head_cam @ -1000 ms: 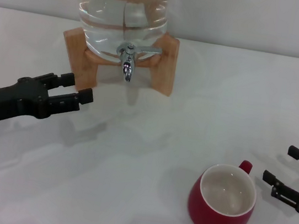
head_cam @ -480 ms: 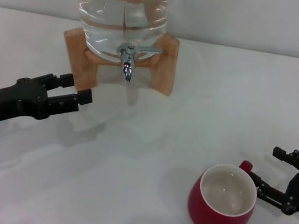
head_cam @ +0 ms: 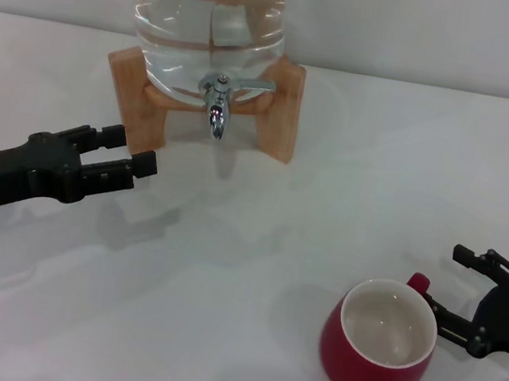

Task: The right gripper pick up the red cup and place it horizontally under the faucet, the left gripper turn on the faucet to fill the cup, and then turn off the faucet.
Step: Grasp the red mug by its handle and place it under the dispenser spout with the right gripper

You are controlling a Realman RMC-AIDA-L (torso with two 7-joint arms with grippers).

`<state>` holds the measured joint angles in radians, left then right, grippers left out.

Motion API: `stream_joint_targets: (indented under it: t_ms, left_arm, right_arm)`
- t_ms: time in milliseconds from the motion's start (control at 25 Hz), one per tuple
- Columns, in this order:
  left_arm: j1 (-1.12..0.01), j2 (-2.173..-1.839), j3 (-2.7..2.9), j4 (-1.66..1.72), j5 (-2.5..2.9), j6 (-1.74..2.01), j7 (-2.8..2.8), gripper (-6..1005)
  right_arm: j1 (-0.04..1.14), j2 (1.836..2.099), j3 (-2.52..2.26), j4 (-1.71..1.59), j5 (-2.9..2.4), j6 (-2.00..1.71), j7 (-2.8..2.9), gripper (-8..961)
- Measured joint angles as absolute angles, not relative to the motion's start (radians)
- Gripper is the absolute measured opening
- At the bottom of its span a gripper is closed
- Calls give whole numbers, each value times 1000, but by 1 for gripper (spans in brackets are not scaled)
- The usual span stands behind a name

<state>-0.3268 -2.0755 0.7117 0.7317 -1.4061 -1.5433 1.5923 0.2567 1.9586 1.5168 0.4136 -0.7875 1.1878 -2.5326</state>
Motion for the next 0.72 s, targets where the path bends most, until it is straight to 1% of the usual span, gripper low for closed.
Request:
stream_joint_targets:
  t_ms: [720]
  left_arm:
    - [-328, -2075, 712, 733, -1407, -1541, 1592, 887]
  right_arm:
    - [273, 1968, 1525, 414, -792, 1180, -2533, 711]
